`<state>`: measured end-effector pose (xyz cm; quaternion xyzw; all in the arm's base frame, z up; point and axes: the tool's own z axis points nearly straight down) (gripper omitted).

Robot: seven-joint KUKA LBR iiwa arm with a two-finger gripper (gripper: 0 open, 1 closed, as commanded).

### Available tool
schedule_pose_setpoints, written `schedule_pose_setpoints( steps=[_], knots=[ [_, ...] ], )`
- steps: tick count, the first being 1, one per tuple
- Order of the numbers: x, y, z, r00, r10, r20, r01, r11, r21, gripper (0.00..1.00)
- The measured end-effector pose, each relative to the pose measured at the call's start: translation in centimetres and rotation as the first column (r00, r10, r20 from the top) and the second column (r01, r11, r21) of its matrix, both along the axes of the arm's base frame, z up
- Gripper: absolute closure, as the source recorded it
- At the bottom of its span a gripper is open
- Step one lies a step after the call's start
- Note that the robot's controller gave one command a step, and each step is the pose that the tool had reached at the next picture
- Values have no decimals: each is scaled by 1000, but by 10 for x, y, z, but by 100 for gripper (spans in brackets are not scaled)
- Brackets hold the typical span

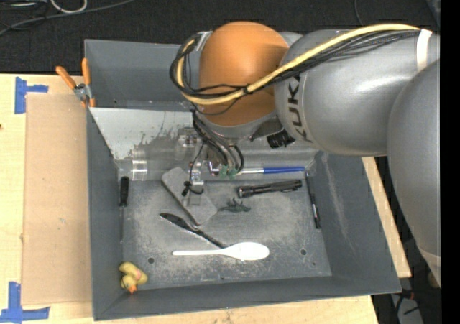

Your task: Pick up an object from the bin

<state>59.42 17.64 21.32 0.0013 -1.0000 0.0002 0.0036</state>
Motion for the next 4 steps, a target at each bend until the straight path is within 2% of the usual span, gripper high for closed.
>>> schedule_pose_setpoints(
  steps=[1,2,3,4],
  knots=[
    [2,-1,3,1000,-4,6,4,1000,1,0],
    [10,-12,-61,994,-110,7,110,994,1,0],
    [25,-38,-75,991,-131,10,131,991,3,0],
    [16,-31,-97,969,-245,-2,245,969,0,0]
  ],
)
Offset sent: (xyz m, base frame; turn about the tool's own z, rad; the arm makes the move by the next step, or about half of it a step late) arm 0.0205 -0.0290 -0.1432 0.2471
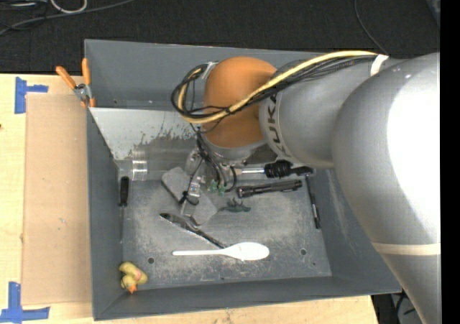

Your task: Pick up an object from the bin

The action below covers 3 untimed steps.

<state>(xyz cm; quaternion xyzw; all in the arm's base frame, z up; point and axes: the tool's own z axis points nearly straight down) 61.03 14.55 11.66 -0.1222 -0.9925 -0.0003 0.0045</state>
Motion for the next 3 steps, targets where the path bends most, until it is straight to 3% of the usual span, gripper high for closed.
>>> schedule_pose_setpoints(
  steps=[1,2,3],
  knots=[
    [10,0,-48,1000,-11,17,11,1000,2,0],
    [11,0,-45,1000,-18,14,18,1000,5,100],
    [11,0,-45,1000,-18,14,18,1000,5,100]
  ],
)
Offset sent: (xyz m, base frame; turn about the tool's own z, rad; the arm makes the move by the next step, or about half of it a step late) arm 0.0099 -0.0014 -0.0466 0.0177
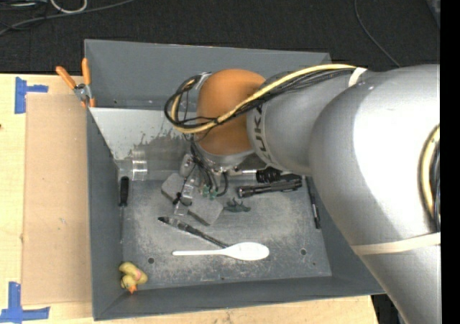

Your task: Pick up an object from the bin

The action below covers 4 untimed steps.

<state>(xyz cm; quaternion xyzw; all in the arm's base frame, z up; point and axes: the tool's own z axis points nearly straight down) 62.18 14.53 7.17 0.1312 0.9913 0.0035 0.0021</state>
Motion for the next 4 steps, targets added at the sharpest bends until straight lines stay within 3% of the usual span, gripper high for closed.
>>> schedule_pose_setpoints(
  steps=[1,4],
  knots=[
    [-2,0,13,1000,-1,-7,1,1000,-1,100],
    [-2,-1,105,1000,-1,-6,1,1000,1,100]
  ],
)
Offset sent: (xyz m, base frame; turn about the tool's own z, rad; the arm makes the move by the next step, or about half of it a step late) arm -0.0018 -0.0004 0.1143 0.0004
